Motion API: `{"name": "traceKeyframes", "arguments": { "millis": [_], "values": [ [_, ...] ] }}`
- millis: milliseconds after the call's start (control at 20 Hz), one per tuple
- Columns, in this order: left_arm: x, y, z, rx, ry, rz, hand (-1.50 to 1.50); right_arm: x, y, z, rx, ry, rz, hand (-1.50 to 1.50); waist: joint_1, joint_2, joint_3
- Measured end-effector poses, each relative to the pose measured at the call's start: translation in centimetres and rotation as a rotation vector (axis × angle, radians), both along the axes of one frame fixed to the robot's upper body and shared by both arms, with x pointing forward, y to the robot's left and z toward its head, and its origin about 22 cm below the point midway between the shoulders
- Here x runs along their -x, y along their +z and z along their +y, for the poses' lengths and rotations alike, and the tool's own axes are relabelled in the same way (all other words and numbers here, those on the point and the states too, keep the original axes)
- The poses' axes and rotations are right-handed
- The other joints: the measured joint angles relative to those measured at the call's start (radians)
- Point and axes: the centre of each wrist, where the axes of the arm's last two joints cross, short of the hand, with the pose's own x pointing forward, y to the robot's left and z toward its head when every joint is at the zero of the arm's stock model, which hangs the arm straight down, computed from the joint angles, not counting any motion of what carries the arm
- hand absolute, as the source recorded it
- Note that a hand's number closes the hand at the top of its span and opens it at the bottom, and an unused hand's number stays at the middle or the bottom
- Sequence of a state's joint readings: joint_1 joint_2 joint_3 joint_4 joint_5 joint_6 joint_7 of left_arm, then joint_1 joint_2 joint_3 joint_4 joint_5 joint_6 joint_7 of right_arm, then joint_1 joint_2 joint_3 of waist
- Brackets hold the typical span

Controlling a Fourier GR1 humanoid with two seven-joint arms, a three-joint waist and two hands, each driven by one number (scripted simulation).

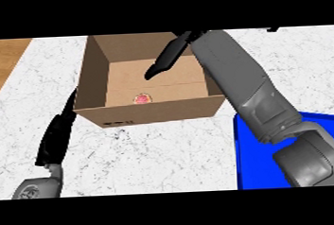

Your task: Pick the cupcake from the tray and place it in the cardboard box

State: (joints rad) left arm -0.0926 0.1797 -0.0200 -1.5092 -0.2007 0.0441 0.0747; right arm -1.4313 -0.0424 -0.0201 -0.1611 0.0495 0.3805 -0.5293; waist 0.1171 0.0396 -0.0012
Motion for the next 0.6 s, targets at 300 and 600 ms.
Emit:
{"name": "traceKeyframes", "arguments": {
  "millis": [300,600],
  "values": [
    [-0.2,0.2,0.0,-0.001,-0.007,-0.015,0.00,-1.5,2.4,-4.9,-0.068,-0.144,0.046,-1.50,0.011,0.017,0.000],
    [-0.6,0.9,-0.3,0.003,-0.029,-0.027,0.00,-2.3,4.0,-10.7,-0.110,-0.203,0.048,-1.50,0.029,0.034,0.002]
  ]
}}
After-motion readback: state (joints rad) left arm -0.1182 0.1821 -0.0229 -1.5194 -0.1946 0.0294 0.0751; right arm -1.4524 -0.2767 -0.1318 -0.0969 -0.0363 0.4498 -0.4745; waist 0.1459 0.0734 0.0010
